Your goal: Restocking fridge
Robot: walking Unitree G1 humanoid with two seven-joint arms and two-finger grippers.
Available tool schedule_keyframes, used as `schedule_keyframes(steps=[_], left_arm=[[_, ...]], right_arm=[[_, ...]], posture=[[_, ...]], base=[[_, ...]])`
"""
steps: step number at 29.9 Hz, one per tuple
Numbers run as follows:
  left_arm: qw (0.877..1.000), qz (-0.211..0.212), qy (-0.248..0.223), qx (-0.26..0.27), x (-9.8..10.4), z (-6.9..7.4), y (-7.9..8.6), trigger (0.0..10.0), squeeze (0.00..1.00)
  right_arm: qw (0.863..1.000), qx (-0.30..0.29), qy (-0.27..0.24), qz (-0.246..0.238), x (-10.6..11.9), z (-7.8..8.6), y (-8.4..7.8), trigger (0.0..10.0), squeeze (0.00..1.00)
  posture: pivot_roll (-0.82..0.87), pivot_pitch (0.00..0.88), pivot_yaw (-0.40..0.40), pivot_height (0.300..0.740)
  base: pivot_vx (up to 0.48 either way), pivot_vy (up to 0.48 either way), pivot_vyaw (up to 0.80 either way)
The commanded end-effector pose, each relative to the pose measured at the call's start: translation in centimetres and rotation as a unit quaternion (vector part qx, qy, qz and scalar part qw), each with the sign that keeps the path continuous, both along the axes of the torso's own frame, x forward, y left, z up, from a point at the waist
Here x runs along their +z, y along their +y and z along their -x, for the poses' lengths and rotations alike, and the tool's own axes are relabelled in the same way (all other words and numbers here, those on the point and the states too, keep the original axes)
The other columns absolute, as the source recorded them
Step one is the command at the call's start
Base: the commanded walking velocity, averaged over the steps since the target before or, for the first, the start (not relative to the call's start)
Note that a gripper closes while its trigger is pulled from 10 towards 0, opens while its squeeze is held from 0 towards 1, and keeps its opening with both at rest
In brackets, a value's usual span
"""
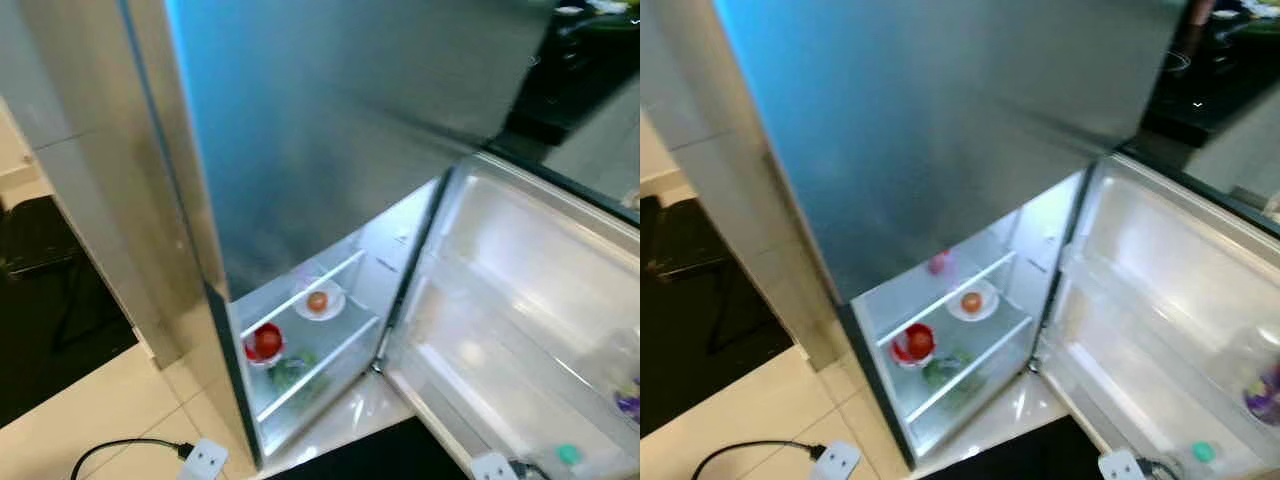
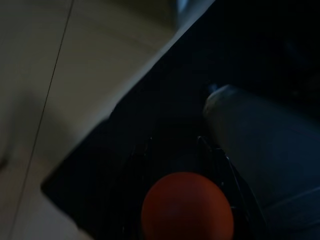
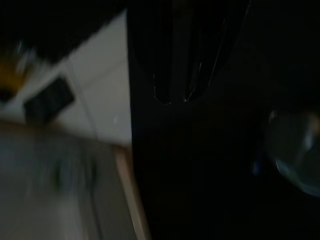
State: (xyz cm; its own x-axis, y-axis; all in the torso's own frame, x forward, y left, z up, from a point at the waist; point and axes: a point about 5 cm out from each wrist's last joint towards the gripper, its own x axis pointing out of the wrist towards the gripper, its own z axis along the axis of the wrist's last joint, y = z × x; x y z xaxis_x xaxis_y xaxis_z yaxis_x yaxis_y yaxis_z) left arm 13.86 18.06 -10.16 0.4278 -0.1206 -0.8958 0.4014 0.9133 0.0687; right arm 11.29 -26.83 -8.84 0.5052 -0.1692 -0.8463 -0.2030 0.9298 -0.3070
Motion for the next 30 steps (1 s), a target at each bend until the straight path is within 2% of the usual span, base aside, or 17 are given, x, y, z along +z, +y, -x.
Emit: schedule_keyframes(steps=[1,30], left_arm=[[0.999,0.031,0.035,-0.01,-0.73,1.74,-1.94,10.0,0.0],[0.999,0.03,0.033,-0.014,-0.69,1.66,-1.83,10.0,0.0]], right_arm=[[1.0,-0.01,0.012,-0.006,-0.27,0.68,0.12,10.0,0.0],[1.0,-0.004,0.024,-0.019,-0.65,1.03,0.94,10.0,0.0]], posture=[[0.01,0.039,-0.044,0.74],[0.01,0.042,-0.04,0.74]], base=[[0.0,0.0,-0.79],[0.0,0.0,-0.79]])
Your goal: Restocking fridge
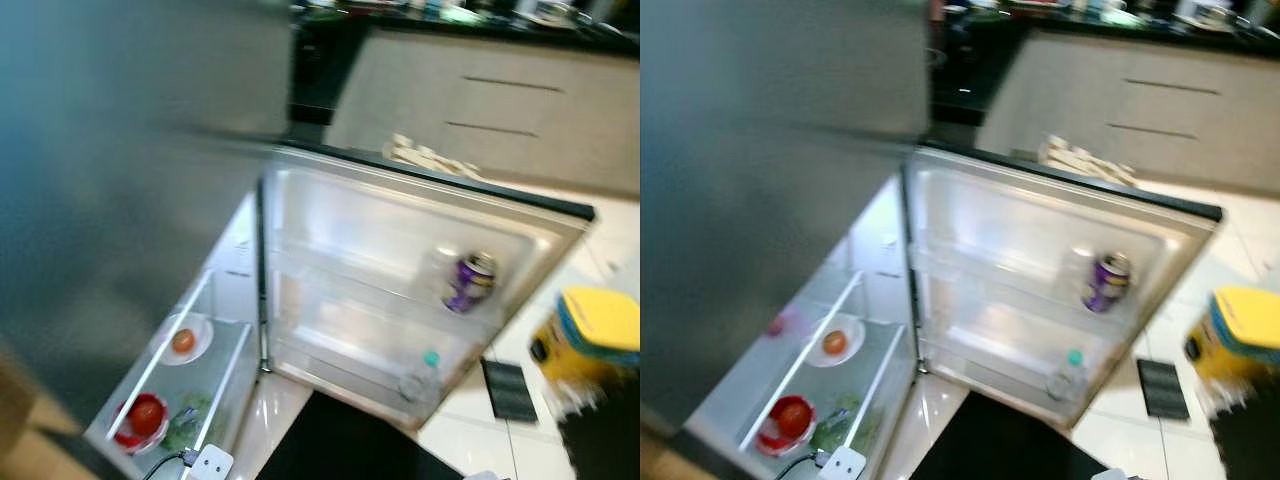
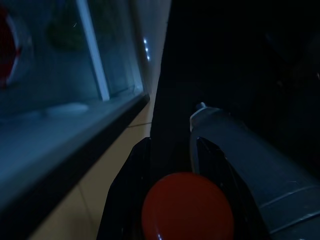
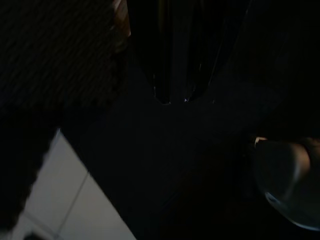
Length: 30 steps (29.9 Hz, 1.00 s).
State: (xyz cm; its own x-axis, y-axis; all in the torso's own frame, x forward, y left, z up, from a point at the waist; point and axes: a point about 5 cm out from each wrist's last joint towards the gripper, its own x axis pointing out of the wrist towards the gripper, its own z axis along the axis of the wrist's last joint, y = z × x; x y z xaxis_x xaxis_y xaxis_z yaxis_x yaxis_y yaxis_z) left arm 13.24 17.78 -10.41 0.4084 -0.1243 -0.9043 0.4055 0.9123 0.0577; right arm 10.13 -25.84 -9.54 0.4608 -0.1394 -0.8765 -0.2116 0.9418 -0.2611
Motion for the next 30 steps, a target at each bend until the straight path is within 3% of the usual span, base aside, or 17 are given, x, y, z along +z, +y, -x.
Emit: schedule_keyframes(steps=[1,19,25,30], left_arm=[[0.999,0.029,0.022,-0.012,-0.44,1.04,-1.56,10.0,0.0],[0.999,0.033,0.022,-0.016,-0.35,0.79,-1.58,10.0,0.0],[0.999,0.039,0.023,-0.018,-0.31,0.67,-1.76,10.0,0.0],[0.998,0.039,0.027,-0.028,-0.35,0.77,-1.88,10.0,0.0]], right_arm=[[1.0,-0.001,-0.001,-0.001,0.05,-0.14,-0.04,10.0,0.0],[1.0,0.004,-0.001,-0.005,-0.02,-0.12,0.21,10.0,0.0],[1.0,0.006,-0.008,-0.004,0.07,-0.31,0.2,10.0,0.0],[1.0,0.006,-0.01,-0.005,0.09,-0.39,0.21,10.0,0.0]], posture=[[0.01,0.042,-0.04,0.74],[0.01,0.033,-0.042,0.74],[0.01,0.027,-0.043,0.74],[0.01,0.029,-0.042,0.74]], base=[[0.0,0.0,-0.79],[0.0,0.0,-0.79],[0.0,0.0,-0.08],[0.0,-0.43,0.0]])
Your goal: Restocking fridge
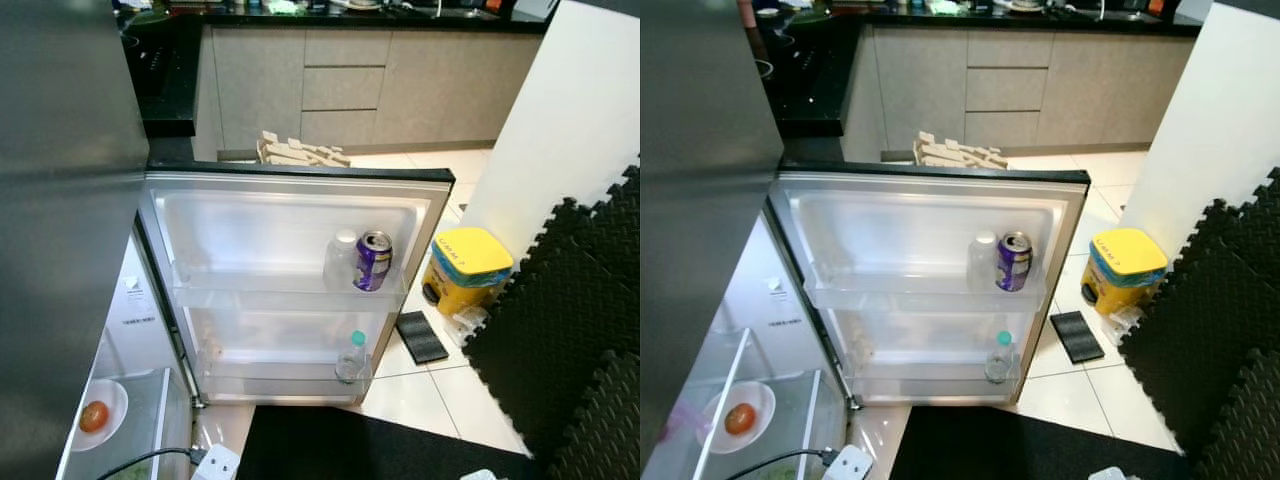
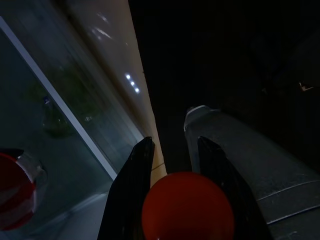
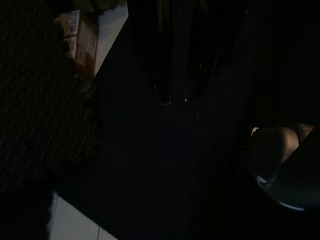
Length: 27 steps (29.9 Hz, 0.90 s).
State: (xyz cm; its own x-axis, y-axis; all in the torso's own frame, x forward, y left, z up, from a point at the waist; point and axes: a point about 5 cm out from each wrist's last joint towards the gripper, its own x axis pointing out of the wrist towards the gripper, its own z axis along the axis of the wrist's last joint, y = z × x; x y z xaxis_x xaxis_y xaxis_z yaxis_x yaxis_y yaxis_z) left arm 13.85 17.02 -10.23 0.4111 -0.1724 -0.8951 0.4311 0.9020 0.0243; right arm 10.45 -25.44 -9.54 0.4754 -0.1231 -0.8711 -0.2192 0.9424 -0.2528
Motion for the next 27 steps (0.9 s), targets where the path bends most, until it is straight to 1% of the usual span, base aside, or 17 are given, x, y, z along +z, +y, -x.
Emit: schedule_keyframes(steps=[1,8,9,14,26,27], left_arm=[[0.999,0.018,0.031,-0.015,-0.54,1.4,-1.12,10.0,0.0],[0.999,0.018,0.033,-0.01,-0.59,1.53,-1.09,10.0,0.0],[0.999,0.015,0.029,-0.003,-0.58,1.51,-0.99,10.0,0.0],[1.0,0.012,0.027,-0.001,-0.56,1.43,-0.9,10.0,0.0],[1.0,0.013,0.025,-0.003,-0.54,1.36,-0.99,10.0,0.0],[1.0,0.014,0.026,-0.007,-0.54,1.37,-1.02,10.0,0.0]], right_arm=[[1.0,0.0,-0.003,0.001,0.09,-0.08,-0.19,10.0,0.0],[1.0,-0.001,-0.001,-0.001,0.0,0.1,-0.06,10.0,0.0],[1.0,-0.002,0.001,-0.001,-0.01,0.16,-0.06,10.0,0.0],[1.0,-0.003,0.002,-0.001,-0.02,0.23,-0.11,10.0,0.0],[1.0,-0.005,0.0,0.002,0.06,0.21,-0.36,10.0,0.0],[1.0,-0.005,-0.001,0.002,0.11,0.12,-0.41,10.0,0.0]], posture=[[0.01,0.029,-0.042,0.74],[0.01,0.031,-0.041,0.74],[0.01,0.031,-0.041,0.74],[0.01,0.031,-0.041,0.74],[0.01,0.031,-0.042,0.74],[0.01,0.031,-0.042,0.74]], base=[[0.0,-0.48,0.0],[0.0,-0.457,0.0],[0.0,0.0,0.0],[0.0,0.0,0.0],[0.0,0.0,0.0],[0.0,-0.386,0.0]])
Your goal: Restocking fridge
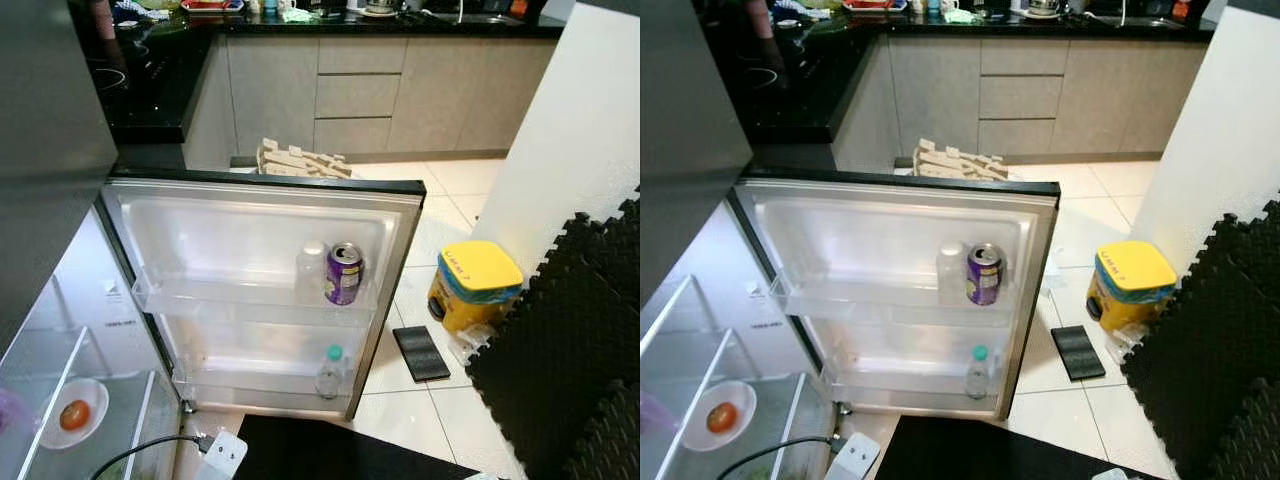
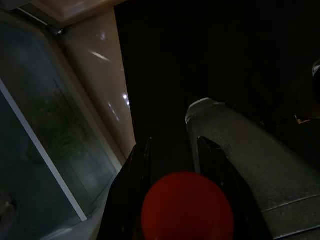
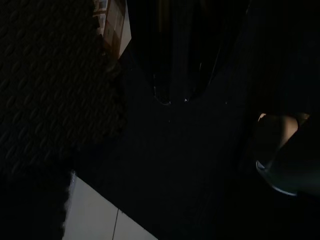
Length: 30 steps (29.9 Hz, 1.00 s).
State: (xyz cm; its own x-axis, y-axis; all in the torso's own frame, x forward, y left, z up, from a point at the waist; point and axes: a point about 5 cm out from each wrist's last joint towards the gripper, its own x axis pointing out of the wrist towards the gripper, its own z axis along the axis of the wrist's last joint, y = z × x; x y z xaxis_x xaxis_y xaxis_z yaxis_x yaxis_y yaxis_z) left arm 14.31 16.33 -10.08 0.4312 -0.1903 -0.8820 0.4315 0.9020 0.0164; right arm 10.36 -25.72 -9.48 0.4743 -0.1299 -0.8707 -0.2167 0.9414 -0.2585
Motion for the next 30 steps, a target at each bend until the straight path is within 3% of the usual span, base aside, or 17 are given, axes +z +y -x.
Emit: schedule_keyframes(steps=[1,8,30], left_arm=[[0.999,0.005,0.038,-0.009,-0.69,1.85,-0.36,10.0,0.0],[0.999,0.002,0.039,0.0,-0.69,1.81,-0.25,10.0,0.0],[0.999,0.002,0.024,0.041,-0.44,1.06,0.31,10.0,0.0]], right_arm=[[1.0,-0.003,-0.003,-0.001,0.08,-0.03,-0.17,10.0,0.0],[1.0,0.0,-0.008,0.0,0.19,-0.39,-0.21,10.0,0.0],[1.0,0.001,-0.007,-0.001,0.15,-0.46,-0.04,10.0,0.0]], posture=[[0.01,0.031,-0.042,0.74],[0.01,0.033,-0.042,0.74],[0.01,0.029,-0.039,0.74]], base=[[0.0,-0.386,0.0],[0.0,-0.472,0.0],[0.0,0.0,0.0]])
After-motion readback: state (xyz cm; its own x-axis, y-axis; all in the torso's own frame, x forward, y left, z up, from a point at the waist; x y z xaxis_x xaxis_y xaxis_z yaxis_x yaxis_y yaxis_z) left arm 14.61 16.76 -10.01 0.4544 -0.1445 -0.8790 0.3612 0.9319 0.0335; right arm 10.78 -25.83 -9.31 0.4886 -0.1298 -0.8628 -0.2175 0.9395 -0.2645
